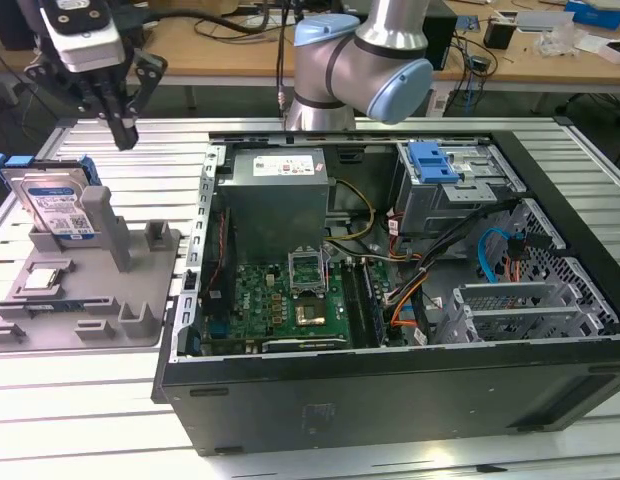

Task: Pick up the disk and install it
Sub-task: 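Reach for the disk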

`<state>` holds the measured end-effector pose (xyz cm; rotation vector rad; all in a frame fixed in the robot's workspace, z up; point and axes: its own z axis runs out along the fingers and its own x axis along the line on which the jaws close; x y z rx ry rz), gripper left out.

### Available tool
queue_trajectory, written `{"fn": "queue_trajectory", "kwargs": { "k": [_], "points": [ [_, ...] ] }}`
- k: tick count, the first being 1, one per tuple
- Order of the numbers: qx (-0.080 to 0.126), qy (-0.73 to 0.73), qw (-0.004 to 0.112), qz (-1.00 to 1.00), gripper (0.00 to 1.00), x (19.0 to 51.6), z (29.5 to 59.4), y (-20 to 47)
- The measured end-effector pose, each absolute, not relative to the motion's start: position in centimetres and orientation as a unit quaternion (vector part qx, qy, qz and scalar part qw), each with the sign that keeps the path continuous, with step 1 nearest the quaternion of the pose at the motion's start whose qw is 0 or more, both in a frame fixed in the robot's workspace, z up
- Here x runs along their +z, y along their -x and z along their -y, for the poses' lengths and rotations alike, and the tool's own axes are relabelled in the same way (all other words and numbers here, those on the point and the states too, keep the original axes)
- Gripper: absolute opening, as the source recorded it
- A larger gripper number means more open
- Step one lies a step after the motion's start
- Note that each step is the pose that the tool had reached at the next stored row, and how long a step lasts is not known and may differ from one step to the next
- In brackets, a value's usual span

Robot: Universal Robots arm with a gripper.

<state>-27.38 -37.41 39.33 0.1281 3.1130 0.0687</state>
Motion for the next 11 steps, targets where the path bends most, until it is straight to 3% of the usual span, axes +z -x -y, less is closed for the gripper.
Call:
{"fn": "queue_trajectory", "kwargs": {
  "k": [11],
  "points": [
    [0.022, -0.042, 0.013, -0.999, 0.11, 39.3, 36.2, 32.8]
  ]
}}
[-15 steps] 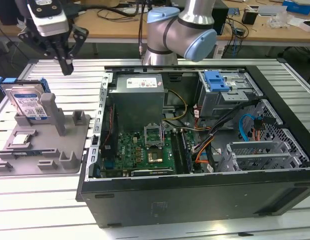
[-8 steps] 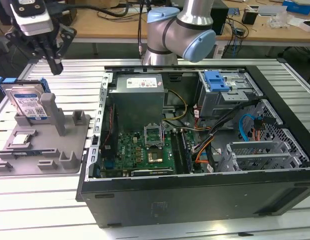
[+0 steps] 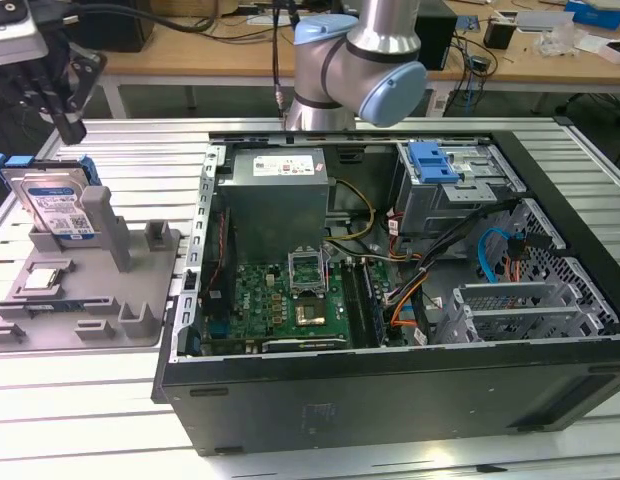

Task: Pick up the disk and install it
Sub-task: 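Reach for the disk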

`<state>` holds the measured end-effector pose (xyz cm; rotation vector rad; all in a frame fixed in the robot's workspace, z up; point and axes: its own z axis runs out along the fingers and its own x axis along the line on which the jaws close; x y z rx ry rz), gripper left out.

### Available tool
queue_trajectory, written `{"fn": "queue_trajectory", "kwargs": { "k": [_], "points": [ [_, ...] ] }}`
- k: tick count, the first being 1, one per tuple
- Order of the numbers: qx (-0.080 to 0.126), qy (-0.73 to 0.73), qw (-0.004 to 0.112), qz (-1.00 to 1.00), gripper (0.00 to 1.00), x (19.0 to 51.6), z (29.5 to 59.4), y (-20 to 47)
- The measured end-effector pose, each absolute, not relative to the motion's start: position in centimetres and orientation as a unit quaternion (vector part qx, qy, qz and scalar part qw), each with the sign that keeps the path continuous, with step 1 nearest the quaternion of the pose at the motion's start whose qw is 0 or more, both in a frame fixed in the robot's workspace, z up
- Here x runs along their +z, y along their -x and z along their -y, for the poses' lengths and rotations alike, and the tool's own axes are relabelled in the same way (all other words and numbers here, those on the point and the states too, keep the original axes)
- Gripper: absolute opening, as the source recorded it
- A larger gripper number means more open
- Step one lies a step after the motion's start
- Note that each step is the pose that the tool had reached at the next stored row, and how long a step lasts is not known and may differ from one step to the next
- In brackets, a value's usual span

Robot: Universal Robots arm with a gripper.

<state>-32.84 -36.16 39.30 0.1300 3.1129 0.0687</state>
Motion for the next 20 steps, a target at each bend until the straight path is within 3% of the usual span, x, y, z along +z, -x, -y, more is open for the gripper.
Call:
{"fn": "queue_trajectory", "kwargs": {
  "k": [20],
  "points": [
    [0.022, -0.042, 0.013, -0.999, 0.11, 39.1, 31.4, 41.1]
  ]
}}
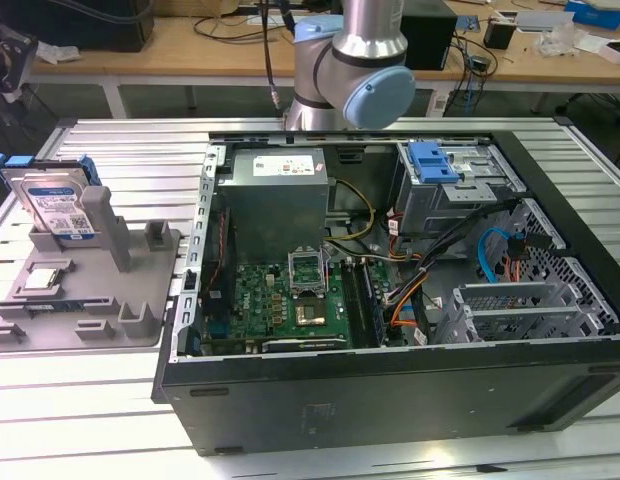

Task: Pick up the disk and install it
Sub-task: 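Reach for the disk, then pick up the disk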

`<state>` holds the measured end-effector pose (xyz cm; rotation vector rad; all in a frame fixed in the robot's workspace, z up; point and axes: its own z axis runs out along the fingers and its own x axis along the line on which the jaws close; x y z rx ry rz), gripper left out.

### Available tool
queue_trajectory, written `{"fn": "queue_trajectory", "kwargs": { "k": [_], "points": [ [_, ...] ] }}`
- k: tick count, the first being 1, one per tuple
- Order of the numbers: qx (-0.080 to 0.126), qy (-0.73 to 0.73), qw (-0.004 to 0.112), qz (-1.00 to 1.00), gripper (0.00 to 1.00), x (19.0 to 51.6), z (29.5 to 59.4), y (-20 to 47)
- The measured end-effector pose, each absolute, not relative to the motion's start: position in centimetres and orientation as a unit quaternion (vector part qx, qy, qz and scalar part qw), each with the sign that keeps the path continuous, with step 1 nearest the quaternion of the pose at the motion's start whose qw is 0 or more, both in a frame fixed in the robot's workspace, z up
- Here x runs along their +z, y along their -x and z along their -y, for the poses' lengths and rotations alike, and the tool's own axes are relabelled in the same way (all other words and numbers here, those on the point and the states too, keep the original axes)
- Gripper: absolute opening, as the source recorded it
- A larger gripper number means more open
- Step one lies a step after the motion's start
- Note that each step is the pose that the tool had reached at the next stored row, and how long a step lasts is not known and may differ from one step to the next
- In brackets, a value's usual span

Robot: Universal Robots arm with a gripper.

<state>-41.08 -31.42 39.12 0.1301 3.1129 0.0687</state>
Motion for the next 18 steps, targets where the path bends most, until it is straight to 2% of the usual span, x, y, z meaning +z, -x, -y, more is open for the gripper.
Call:
{"fn": "queue_trajectory", "kwargs": {
  "k": [18],
  "points": [
    [0.022, -0.041, 0.010, -0.999, 0.11, 39.12, 31.22, 40.92]
  ]
}}
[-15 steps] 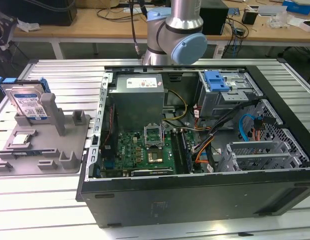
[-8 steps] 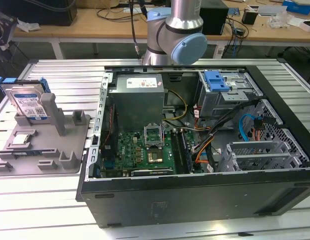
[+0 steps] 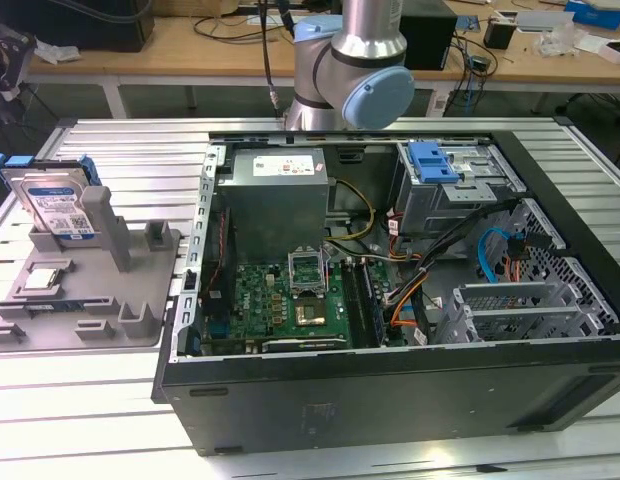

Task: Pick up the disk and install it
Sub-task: 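Pick up the disk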

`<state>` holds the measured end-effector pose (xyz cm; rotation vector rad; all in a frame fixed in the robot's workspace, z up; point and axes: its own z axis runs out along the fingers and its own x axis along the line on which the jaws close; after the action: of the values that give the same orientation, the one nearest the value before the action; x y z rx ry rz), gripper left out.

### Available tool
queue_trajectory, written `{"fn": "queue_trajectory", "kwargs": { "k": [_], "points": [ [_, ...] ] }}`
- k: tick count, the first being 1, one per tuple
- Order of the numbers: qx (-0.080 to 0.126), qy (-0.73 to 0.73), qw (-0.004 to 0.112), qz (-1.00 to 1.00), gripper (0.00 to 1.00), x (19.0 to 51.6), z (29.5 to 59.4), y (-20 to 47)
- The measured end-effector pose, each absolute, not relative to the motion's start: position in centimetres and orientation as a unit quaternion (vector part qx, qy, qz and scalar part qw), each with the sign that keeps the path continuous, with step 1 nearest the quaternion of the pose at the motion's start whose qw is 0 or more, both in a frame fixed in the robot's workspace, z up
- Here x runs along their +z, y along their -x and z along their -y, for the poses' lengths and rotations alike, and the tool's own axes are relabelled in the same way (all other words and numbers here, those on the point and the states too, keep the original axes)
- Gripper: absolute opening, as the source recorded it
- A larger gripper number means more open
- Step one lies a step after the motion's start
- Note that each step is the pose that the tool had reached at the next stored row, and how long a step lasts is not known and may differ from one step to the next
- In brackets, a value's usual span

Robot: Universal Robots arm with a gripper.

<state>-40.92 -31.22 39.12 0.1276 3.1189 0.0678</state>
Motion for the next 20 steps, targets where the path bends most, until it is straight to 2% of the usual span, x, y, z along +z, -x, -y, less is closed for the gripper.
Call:
{"fn": "queue_trajectory", "kwargs": {
  "k": [2, 7, 20],
  "points": [
    [0.022, -0.022, 0.004, -1.000, 0.11, 39.11, 31.18, 40.89],
    [0.022, 0.031, 0.001, -0.999, 0.11, 39.10, 31.18, 40.89],
    [0.021, 0.308, -0.009, -0.951, 0.11, 38.80, 31.18, 40.89]
  ]
}}
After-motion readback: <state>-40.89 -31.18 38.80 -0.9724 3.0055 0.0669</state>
